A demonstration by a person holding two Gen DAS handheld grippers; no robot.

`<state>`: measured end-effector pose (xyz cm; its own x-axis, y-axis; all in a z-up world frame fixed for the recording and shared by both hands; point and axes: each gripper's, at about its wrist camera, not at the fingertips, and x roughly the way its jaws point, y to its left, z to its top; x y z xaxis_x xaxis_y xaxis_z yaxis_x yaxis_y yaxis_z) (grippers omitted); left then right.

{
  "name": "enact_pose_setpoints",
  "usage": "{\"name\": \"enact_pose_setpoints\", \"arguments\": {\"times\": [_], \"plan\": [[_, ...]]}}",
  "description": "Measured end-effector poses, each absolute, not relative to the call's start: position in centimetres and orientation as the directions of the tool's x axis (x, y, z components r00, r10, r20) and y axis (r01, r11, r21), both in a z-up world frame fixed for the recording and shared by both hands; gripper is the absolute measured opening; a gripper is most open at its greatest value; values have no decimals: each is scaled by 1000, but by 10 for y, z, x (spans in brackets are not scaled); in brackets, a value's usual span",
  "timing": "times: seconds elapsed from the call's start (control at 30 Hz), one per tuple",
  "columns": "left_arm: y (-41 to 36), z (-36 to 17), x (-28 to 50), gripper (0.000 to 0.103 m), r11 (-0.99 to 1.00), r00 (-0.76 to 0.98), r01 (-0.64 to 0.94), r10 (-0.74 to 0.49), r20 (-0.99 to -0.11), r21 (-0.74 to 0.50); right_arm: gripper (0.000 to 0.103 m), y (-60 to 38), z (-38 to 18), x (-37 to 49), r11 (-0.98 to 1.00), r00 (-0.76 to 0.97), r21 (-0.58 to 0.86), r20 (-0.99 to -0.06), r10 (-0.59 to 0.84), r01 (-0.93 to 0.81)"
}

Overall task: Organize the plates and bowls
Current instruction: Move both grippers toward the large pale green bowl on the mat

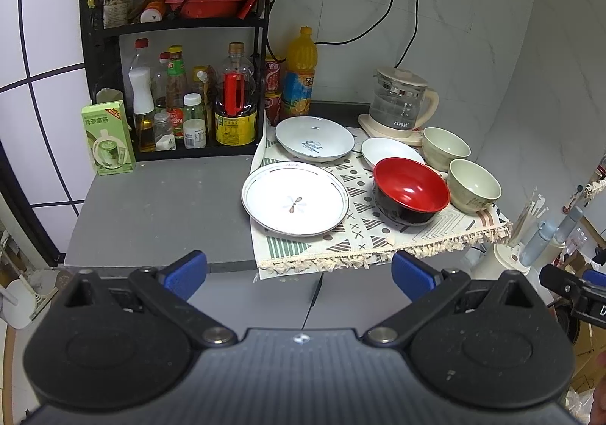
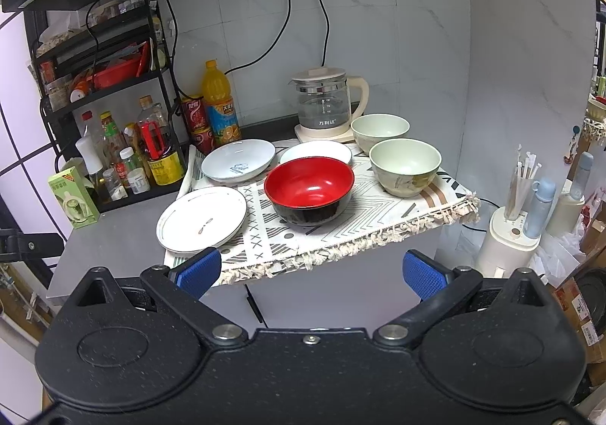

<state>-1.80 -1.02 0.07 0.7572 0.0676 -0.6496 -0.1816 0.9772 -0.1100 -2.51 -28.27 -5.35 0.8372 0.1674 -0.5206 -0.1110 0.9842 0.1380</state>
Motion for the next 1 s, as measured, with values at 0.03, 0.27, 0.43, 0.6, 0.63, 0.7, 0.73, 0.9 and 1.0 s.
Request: {"name": "enact_pose_setpoints", "arguments": {"times": [0.03, 0.27, 0.43, 0.6, 0.63, 0.7, 0.73, 0.9, 1.0], "plan": [[-11, 1, -18, 103, 977, 758, -183, 70, -649, -108, 103, -283, -53, -25, 984, 840, 139, -516, 169, -112], [-9, -1, -11, 103, 974, 747, -199, 80, -660, -106, 103, -282, -55, -22, 986, 841, 125, -516, 162, -114], [-6, -3, -5, 103, 972, 740, -208, 83, -668, -110, 103, -278, -55, -18, 988, 853, 99, -500, 151, -117], [-4, -3, 1, 103, 970, 736, -215, 88, -671, -109, 103, -277, -55, -12, 990, 842, 81, -521, 143, -118], [-3, -4, 3, 103, 970, 735, -216, 87, -672, -110, 103, -276, -55, -9, 989, 837, 85, -527, 147, -120], [-4, -5, 8, 103, 970, 734, -216, 89, -673, -107, 103, -276, -55, -4, 988, 833, 95, -531, 157, -125], [-4, -6, 11, 103, 971, 732, -216, 91, -675, -104, 103, -275, -55, -1, 987, 831, 101, -532, 162, -127], [-5, -12, 34, 103, 972, 711, -213, 87, -698, -96, 103, -277, -56, 19, 984, 814, 117, -554, 174, -131], [-3, -16, 50, 103, 973, 697, -217, 98, -711, -79, 103, -279, -60, 32, 983, 787, 113, -590, 181, -142]]}}
